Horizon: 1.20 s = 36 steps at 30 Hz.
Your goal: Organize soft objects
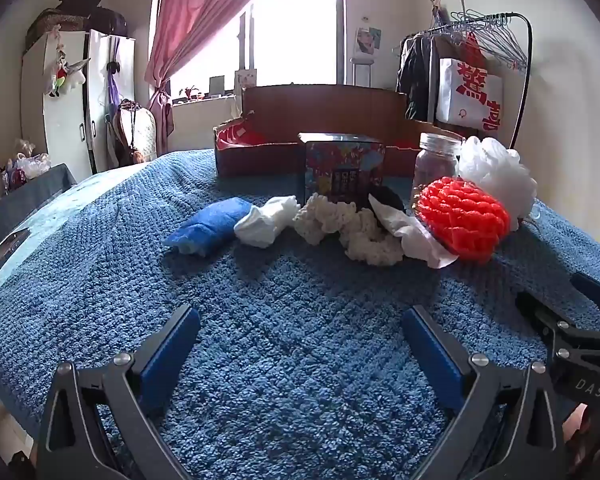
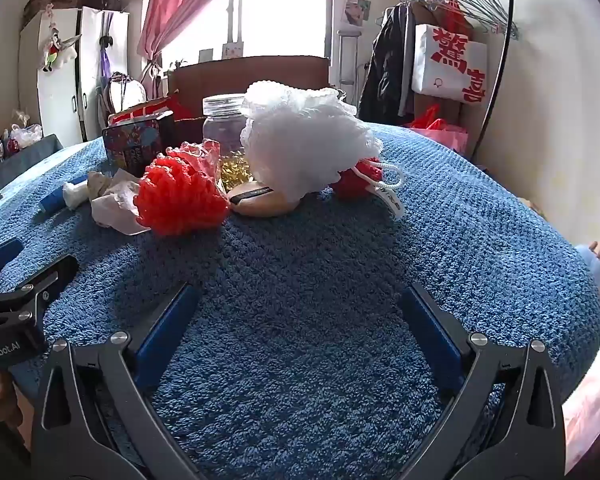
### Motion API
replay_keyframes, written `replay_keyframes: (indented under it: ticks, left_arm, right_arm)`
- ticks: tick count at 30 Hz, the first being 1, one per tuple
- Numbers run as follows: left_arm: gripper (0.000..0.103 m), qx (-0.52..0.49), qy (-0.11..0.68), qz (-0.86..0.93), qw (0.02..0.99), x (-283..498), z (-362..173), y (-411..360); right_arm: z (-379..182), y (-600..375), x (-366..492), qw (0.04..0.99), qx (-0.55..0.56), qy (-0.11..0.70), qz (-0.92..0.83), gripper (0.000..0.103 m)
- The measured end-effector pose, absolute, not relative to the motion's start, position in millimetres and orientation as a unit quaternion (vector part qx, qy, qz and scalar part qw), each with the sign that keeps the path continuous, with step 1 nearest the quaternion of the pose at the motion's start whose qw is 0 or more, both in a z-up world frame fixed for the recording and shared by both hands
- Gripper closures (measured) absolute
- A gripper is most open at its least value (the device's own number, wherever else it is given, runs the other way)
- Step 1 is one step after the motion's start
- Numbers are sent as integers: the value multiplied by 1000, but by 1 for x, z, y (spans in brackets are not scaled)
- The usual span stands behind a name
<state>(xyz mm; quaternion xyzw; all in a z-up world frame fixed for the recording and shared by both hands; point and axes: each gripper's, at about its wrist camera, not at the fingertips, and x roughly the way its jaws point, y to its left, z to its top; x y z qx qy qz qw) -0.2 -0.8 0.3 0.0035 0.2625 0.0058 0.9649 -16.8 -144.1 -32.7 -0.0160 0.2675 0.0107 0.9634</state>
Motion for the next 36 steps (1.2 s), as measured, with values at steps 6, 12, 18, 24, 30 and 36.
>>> replay_keyframes:
  ticks: [6,12,18,24,30,36]
  left_arm:
    - [0,0,264,5,965,-1,2,-4]
    - [0,-2,266,4,964,1,0,-1]
    - [0,-2,268,4,963,1,0,0]
    - [0,-2,268,4,963,1,0,0]
    - [0,-1,269,4,963,1,0,0]
    - [0,-2,269,4,963,2,0,0]
  right_arm:
    - [-33,-144,-17,963,-17,267,10,0]
    - [-33,-144,-17,963,-17,268,10,0]
    - [-33,-143,-17,963,-17,268,10,0]
    - [-33,-143,-17,963,-17,268,10,0]
    - [-33,-143,-17,963,-17,269,10,0]
    - [-33,-143,-17,963,-17,269,10,0]
